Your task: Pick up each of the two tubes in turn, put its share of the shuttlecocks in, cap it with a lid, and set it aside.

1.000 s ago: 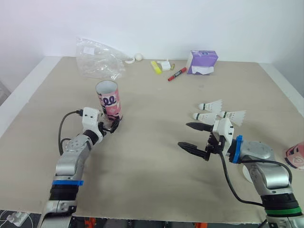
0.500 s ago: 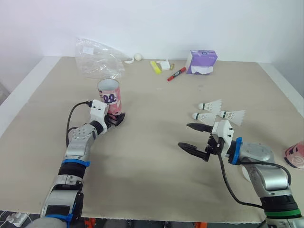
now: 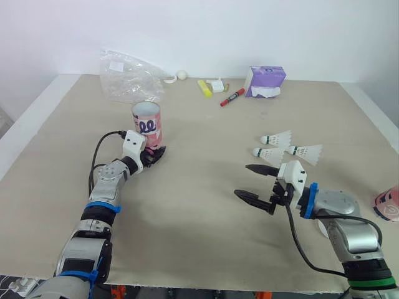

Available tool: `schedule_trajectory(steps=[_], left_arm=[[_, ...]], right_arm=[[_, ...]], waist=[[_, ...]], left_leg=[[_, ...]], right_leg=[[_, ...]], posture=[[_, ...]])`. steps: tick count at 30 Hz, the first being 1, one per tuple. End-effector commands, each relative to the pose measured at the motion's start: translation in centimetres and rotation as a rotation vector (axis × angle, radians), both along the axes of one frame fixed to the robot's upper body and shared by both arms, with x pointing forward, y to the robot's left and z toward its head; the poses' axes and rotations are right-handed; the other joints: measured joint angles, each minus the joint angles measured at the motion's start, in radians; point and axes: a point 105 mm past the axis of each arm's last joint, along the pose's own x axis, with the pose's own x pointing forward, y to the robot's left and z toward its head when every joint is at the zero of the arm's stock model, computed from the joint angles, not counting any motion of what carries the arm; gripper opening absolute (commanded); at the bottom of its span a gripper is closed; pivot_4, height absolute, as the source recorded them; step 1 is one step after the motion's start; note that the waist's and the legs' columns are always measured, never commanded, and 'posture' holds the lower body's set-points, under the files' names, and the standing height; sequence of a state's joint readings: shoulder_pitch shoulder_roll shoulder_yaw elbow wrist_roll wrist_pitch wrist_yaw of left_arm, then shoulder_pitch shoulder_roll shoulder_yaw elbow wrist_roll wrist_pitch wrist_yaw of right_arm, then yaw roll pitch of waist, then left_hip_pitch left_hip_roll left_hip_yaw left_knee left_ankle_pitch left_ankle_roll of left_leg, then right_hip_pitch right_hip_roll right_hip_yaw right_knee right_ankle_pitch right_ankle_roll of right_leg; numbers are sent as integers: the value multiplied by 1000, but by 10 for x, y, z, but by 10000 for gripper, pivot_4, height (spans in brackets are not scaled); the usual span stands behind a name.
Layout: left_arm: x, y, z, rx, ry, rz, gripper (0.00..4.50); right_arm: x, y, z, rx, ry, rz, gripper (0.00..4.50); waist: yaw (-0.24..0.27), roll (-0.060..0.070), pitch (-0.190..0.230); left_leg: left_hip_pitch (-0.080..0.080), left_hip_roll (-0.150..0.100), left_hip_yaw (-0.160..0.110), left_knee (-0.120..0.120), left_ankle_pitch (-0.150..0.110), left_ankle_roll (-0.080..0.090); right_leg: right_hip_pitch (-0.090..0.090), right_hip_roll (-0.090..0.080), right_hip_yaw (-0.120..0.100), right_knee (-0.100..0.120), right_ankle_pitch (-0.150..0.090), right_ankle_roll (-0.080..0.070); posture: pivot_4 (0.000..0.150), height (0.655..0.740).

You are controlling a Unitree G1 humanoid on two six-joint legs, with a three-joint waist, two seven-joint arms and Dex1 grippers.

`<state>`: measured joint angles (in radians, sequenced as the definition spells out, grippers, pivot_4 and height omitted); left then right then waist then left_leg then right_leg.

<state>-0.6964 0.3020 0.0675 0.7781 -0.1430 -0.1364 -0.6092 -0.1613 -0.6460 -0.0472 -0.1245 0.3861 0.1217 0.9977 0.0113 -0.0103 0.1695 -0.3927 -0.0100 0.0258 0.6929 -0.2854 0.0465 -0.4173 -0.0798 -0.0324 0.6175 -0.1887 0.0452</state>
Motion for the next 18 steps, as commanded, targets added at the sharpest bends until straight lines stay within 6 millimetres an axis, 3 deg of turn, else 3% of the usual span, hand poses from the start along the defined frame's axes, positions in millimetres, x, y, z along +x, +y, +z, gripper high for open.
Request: schedule_trajectory(steps=[1,18], left_arm=[[2,3,5,-9,-16,12,25874],[-2,9,3,34,-30,12,25874]], right_arm=[[-2,2,11,-10,-57,12,45000],[-5,6,9,-5,-45,21,45000]], waist=[[0,0,0],[-1,0,0]], left_leg=[[0,0,0,0,0,0],[0,0,0,0,0,0]], right_leg=[[0,0,0,0,0,0],[0,0,0,0,1,0]], posture=[[1500,7400],[1500,7400]])
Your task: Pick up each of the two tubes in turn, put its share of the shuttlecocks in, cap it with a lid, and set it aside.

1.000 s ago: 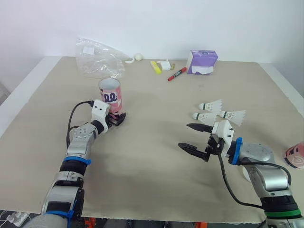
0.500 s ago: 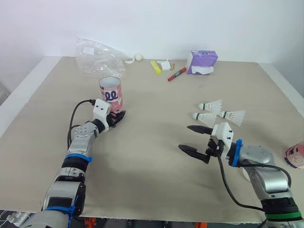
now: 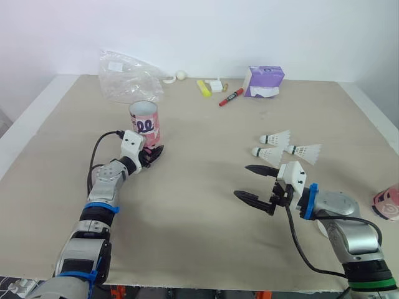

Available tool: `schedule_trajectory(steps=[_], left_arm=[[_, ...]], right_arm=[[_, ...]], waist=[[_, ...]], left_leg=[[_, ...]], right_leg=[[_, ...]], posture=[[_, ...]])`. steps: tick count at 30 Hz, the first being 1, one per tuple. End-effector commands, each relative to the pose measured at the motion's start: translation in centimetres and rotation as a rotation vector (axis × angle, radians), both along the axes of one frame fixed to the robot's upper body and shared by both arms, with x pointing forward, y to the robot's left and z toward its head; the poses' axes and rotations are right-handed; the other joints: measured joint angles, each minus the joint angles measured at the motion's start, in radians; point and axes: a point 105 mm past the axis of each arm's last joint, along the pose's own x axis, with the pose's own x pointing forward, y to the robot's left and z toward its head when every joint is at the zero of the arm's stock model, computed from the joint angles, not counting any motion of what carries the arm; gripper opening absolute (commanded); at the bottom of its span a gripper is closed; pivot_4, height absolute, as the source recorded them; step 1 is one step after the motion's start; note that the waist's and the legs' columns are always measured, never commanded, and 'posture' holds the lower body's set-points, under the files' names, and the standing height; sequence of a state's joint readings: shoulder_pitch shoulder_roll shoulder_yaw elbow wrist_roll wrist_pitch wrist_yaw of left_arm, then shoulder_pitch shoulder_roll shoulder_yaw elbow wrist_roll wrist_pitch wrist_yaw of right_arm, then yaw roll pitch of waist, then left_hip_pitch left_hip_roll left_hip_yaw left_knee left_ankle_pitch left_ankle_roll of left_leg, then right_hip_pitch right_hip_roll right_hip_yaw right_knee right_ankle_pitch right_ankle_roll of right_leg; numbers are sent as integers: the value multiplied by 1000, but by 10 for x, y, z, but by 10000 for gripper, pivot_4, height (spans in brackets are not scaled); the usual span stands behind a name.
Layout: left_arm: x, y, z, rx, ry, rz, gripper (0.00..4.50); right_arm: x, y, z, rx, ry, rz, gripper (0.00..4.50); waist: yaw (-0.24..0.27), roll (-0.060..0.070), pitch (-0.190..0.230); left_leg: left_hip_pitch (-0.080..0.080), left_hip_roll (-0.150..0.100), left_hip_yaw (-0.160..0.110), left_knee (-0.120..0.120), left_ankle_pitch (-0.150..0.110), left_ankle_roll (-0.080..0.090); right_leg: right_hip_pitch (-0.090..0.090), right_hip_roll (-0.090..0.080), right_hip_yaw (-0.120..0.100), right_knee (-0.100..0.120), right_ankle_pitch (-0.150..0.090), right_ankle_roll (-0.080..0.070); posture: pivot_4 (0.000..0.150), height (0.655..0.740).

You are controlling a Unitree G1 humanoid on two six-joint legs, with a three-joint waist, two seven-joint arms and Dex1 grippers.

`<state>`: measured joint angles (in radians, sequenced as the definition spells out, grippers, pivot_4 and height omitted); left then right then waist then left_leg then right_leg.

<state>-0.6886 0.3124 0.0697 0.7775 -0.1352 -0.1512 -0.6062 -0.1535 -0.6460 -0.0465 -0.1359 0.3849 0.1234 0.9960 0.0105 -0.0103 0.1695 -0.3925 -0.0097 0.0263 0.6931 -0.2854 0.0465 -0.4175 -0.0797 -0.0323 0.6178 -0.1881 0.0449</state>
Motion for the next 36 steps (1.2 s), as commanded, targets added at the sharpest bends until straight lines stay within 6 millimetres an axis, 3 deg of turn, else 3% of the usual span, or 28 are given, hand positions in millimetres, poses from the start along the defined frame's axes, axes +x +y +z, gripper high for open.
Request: schedule_trajectory(steps=[1,4,8,16,22,25,29,36], left_arm=[[-1,4,4,19,-21,-1,25874],[-2,1,6,15,-26,-21,25874],[-13,-18,13,94,-68,-179,25874],[-51,-51,11,403,-71,-594,25874],[-66,-67,11,590,-29,-792,25874],[-73,-81,21,690,19,-908,25874],[-82,-95,27,776,59,-1006,25874],[-93,-105,19,857,128,-1079,25874]], right_arm=[[-3,5,10,-2,-45,19,45000],[-2,5,11,1,-45,18,45000],[-4,1,17,32,-45,-6,45000],[-19,3,27,67,-47,1,45000],[-33,10,34,90,-33,32,45000],[-41,8,34,81,-27,31,45000],[-46,5,34,81,-21,11,45000],[-51,6,35,91,-21,-9,45000]], waist=[[0,0,0],[0,0,0],[0,0,0],[0,0,0],[1,0,0],[3,0,0],[1,0,0],[-1,0,0]], left_leg=[[0,0,0,0,0,0],[0,0,0,0,0,0],[0,0,0,0,0,0],[-1,0,0,0,0,0],[0,1,0,1,0,0],[-1,1,0,2,0,1],[-1,0,1,2,-1,2],[-1,3,1,2,-1,2]], right_leg=[[0,0,0,0,0,0],[0,0,0,0,0,0],[0,0,0,0,0,0],[0,0,1,0,0,0],[0,1,1,0,0,0],[0,1,1,1,0,0],[0,2,2,1,0,1],[-1,5,3,2,-2,-1]], posture=[[1500,7400],[1500,7400],[1500,7400],[1500,7400],[1500,7400],[1500,7400],[1500,7400],[1500,7400]])
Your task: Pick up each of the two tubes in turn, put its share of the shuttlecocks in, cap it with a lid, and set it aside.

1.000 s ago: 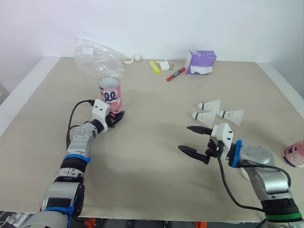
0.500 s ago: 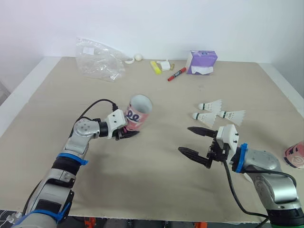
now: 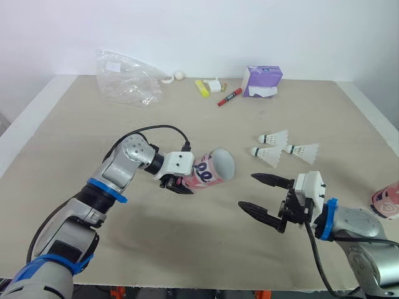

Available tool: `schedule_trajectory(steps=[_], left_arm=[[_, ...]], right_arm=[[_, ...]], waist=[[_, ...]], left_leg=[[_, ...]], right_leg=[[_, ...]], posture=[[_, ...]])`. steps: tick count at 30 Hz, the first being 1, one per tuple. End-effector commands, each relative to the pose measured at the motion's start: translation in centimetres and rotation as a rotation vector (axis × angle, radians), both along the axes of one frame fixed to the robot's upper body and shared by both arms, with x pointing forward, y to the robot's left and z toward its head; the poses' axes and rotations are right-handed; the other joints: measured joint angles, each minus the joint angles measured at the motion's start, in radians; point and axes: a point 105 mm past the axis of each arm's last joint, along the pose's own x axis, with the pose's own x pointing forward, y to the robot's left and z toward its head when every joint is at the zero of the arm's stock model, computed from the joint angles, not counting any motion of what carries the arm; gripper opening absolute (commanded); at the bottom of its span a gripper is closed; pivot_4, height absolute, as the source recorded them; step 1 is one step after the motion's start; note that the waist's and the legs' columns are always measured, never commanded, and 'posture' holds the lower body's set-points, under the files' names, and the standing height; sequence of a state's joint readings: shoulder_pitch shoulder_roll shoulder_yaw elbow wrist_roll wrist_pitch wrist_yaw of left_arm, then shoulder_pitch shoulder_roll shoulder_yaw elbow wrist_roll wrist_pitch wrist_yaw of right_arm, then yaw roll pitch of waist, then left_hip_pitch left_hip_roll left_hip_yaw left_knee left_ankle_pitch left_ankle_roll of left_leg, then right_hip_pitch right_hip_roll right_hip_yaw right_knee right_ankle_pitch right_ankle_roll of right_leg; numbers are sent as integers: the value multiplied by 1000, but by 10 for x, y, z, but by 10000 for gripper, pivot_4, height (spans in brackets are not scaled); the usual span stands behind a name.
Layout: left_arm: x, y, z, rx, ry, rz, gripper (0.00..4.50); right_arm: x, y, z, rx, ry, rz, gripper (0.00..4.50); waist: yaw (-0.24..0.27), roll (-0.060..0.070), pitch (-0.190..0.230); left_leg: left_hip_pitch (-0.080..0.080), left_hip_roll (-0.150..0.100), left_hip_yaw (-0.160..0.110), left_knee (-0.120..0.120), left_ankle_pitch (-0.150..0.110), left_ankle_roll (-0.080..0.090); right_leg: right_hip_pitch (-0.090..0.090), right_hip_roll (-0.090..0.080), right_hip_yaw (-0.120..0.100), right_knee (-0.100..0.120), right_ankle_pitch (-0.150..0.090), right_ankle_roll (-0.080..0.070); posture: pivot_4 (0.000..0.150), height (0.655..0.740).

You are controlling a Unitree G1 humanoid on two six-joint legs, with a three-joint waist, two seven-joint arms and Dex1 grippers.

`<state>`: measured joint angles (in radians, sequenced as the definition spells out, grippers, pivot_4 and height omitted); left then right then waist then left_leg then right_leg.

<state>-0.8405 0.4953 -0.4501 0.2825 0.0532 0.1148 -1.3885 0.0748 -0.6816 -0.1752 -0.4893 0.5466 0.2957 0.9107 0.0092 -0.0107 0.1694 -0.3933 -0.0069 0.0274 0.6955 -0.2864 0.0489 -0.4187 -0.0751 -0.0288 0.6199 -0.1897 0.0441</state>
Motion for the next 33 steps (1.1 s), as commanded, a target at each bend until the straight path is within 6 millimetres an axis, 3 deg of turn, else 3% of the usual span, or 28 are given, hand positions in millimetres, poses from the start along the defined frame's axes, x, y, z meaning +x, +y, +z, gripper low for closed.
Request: schedule_trajectory(steps=[1,7,11,18,23,28,33], left_arm=[[-5,-4,-2,58,-3,-36,25874],[-5,-5,-6,92,6,-35,25874],[-5,-5,-8,101,12,-30,25874],[-6,-10,-7,100,11,-34,25874],[-7,-13,-6,94,6,-42,25874],[-7,-14,-6,91,4,-42,25874],[-6,-12,-7,88,-4,-29,25874]], right_arm=[[-5,2,13,10,-53,3,45000],[-6,2,14,17,-53,-12,45000],[1,-11,20,80,-35,-114,45000],[41,-65,5,71,43,-466,45000],[74,-83,-7,40,91,-577,45000],[97,-89,-7,35,92,-586,45000],[105,-81,-13,33,162,-544,45000]], waist=[[1,0,0],[1,0,0],[1,0,0],[1,0,0],[1,1,-1],[2,1,-1],[2,1,-1]], left_leg=[[0,0,0,0,0,0],[0,0,0,0,0,0],[0,0,0,0,0,0],[1,0,1,1,0,0],[1,0,1,1,0,0],[1,-1,2,1,0,0],[1,-1,2,1,0,1]], right_leg=[[0,0,0,0,0,0],[0,0,0,0,0,0],[0,0,0,0,0,0],[1,0,1,0,0,0],[1,0,2,1,0,0],[0,0,2,1,0,0],[0,-1,3,1,0,1]], posture=[[1500,7400],[1500,7400],[1500,7400],[1500,7400],[1500,7400],[1500,7400],[1500,7400]])
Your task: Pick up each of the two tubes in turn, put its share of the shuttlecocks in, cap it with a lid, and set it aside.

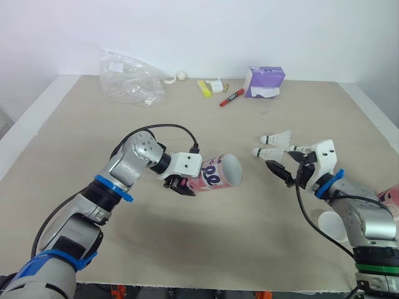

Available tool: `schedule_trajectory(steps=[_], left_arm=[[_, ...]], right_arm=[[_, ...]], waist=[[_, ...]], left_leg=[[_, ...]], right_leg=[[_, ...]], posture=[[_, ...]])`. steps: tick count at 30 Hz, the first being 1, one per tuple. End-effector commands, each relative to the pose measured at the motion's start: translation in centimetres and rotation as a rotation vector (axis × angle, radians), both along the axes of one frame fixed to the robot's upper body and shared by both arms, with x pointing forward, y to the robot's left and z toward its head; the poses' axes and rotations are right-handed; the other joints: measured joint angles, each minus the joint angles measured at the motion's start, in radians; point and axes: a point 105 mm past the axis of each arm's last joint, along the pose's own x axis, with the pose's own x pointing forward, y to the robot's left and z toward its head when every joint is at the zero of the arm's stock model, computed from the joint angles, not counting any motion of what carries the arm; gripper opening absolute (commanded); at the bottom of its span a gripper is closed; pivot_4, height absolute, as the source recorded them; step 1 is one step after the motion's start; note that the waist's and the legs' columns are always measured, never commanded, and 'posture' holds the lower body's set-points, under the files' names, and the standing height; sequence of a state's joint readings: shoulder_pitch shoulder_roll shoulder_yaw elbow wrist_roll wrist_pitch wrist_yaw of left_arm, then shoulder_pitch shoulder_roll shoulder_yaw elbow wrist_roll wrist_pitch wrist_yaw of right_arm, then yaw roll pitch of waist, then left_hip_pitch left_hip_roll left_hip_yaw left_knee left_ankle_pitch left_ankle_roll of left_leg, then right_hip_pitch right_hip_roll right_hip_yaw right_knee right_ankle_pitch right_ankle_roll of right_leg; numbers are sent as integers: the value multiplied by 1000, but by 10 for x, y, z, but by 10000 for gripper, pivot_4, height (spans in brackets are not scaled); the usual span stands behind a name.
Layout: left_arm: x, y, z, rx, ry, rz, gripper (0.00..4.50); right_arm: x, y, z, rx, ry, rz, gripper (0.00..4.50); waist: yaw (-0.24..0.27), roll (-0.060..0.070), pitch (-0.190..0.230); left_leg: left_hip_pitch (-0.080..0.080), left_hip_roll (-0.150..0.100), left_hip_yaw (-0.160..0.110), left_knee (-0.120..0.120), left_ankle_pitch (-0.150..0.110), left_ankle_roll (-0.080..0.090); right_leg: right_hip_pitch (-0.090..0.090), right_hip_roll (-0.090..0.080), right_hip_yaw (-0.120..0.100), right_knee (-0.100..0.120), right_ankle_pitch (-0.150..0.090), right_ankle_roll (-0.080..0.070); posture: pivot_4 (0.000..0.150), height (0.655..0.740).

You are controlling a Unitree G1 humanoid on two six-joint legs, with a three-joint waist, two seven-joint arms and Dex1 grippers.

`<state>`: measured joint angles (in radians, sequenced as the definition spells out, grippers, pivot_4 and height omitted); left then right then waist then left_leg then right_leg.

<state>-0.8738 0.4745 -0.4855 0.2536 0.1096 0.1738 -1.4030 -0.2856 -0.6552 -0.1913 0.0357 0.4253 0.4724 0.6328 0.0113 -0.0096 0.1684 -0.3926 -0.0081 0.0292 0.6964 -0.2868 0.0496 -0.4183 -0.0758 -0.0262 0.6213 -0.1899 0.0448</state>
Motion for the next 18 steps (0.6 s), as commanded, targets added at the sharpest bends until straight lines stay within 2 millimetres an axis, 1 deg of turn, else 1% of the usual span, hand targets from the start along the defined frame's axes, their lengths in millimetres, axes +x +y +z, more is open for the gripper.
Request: schedule_trajectory(steps=[1,3,4,5,9,10,12,13,15,18], left_arm=[[-6,-3,-8,20,8,-16,25874],[-7,-3,-9,17,10,-16,25874],[-7,-3,-9,16,10,-15,25721],[-7,-3,-9,15,12,-14,25721],[-7,-3,-11,17,7,-10,25721],[-7,-3,-11,17,5,-9,25721],[-6,-3,-11,16,4,-7,25721],[-6,-3,-11,16,4,-7,25721],[-6,-3,-12,15,5,-6,25721],[-6,-5,-12,3,20,-3,25721]], right_arm=[[5,5,6,-2,0,24,45000],[8,9,6,29,14,26,45000],[9,11,7,40,16,30,39606],[9,13,7,47,19,35,35968],[16,20,9,57,19,41,16879],[17,21,9,63,19,40,11238],[18,22,9,66,17,36,2324],[18,22,10,65,14,35,717],[17,22,12,62,0,34,717],[10,22,26,-7,-67,65,717]], waist=[[0,0,0],[-1,0,0],[-1,0,0],[-1,0,0],[-1,0,0],[-1,0,0],[-1,0,0],[-1,0,0],[-1,0,0],[1,1,0]], left_leg=[[0,0,0,0,0,0],[0,0,0,0,0,0],[0,0,0,0,0,0],[0,0,0,0,0,0],[0,0,0,1,0,0],[0,0,0,1,0,0],[0,0,0,1,0,0],[0,0,0,1,0,0],[0,0,0,1,0,0],[0,0,0,1,0,0]], right_leg=[[0,0,0,0,0,0],[0,0,0,0,0,0],[0,0,0,0,0,0],[0,0,0,1,0,0],[0,0,1,1,1,0],[0,0,1,1,1,0],[0,0,0,1,1,0],[0,0,0,1,1,1],[0,0,1,1,1,1],[0,0,0,1,1,1]], posture=[[1500,7400],[1500,7400],[1500,7400],[1500,7400],[1500,7400],[1500,7400],[1500,7400],[1500,7400],[1500,7400],[1500,7400]])
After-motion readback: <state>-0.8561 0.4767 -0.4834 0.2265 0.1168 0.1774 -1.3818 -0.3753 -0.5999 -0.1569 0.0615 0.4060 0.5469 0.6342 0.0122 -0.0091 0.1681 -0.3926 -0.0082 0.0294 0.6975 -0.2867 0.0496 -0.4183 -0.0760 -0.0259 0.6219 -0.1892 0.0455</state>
